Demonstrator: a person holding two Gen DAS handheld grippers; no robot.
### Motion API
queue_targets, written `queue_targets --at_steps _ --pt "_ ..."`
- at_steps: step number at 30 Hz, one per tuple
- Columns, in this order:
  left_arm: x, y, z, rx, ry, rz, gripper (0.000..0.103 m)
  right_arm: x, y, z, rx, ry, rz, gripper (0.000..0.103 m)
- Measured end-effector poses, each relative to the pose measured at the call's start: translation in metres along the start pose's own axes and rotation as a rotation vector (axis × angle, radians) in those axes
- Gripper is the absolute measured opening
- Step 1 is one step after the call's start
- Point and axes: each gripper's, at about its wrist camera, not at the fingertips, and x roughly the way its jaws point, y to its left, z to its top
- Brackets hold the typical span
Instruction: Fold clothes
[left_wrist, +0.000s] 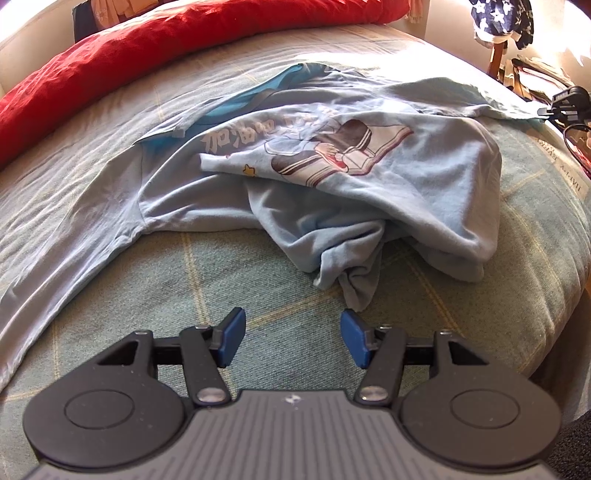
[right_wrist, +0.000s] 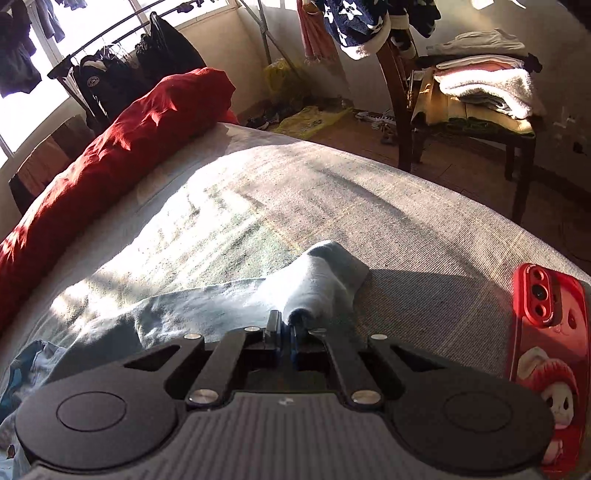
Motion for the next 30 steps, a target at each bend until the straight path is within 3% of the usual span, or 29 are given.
queue_targets --at_steps 6,10,16,21,24,30 --pt "-0.001 0.003 -0.005 -0.01 -0.005 -0.002 0.058 -0.01 -0.014 0.006 -0.013 0.016 -0.068 0.006" --pt "-0.009 0.005 -0.008 -0.015 -0.019 0.002 0.058 -0.01 -0.011 0.002 -0.036 0.052 -0.116 0.018" --pt "-0.025 0.009 -0.015 -0.027 -0.043 0.017 0.058 -0.032 0.004 -0.003 -0.073 0.045 -0.095 0.022" --pt "-0.039 0.012 -0.026 -0.043 -0.064 0.022 0.058 -0.056 0.029 -0.011 -0.14 0.051 -0.035 0.034" --pt "-0.05 0.011 -0.033 -0.049 -0.082 0.025 0.058 -0.074 0.051 -0.022 -0.202 0.06 0.031 0.034" --pt "-0.078 0.008 -0.05 -0.055 -0.134 0.019 0.058 -0.115 0.099 -0.05 -0.301 0.112 0.249 0.039"
